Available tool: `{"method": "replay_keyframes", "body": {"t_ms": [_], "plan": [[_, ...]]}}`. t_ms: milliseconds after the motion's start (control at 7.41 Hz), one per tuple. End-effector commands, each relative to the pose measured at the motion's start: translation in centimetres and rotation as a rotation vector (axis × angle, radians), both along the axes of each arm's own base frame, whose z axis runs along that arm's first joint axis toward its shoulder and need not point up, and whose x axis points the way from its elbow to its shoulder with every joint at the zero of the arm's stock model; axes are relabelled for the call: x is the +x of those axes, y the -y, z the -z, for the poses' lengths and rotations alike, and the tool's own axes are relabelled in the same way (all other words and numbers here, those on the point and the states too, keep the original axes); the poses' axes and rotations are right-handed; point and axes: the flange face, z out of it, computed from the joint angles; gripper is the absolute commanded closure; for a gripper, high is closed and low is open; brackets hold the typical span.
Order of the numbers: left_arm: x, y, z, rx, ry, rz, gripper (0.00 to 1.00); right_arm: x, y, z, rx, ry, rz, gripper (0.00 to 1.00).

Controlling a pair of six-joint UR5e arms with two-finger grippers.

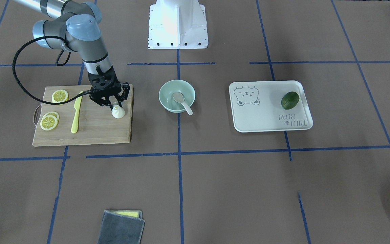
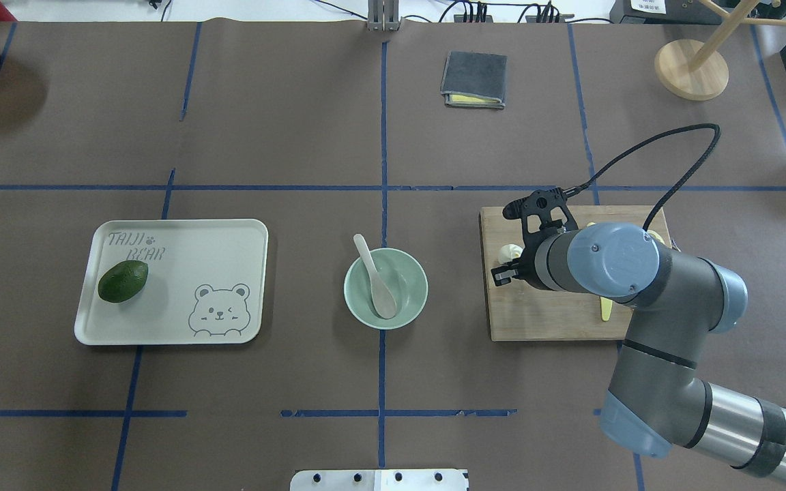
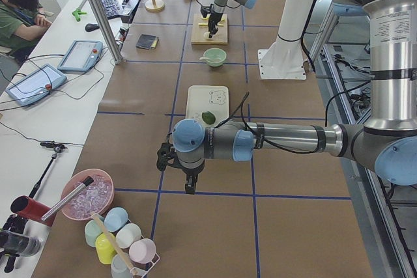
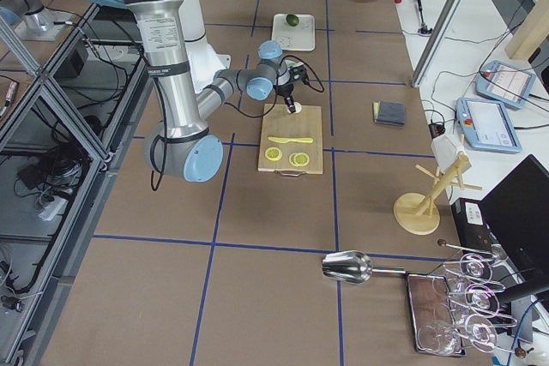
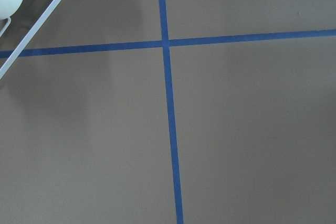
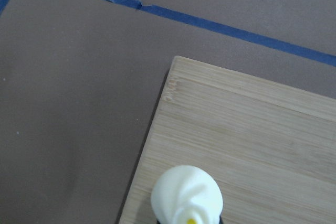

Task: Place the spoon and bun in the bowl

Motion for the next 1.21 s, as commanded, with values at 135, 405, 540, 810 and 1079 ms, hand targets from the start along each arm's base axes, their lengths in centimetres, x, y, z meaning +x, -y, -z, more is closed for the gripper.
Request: {"method": "replay_keyframes", "body": {"t_ms": [135,405,540,810,1079], "plan": [[0.0,0.0,0.0,0.0,0.0,-0.001,0.0,-4.7,-0.1,13.7,-0.111,0.03,-0.071,1.0],[0.0,0.1,0.1,0.002,0.0,-0.001,0.0,-8.7,-3.0,18.6,-0.117,0.048,-0.067,0.75],[0.0,0.1,0.1,0.002,0.0,-0.001,0.0,-9.7,-4.5,18.3,-0.092,0.035,-0.07,0.01],[0.0,0.2,0.2,0.004,0.0,-0.001,0.0,-9.6,-4.5,18.6,-0.063,0.034,-0.096,0.0],[0.0,0.2,0.2,0.005,0.0,-0.001,0.0,-9.1,-4.7,18.7,-0.056,0.032,-0.085,0.0]]}}
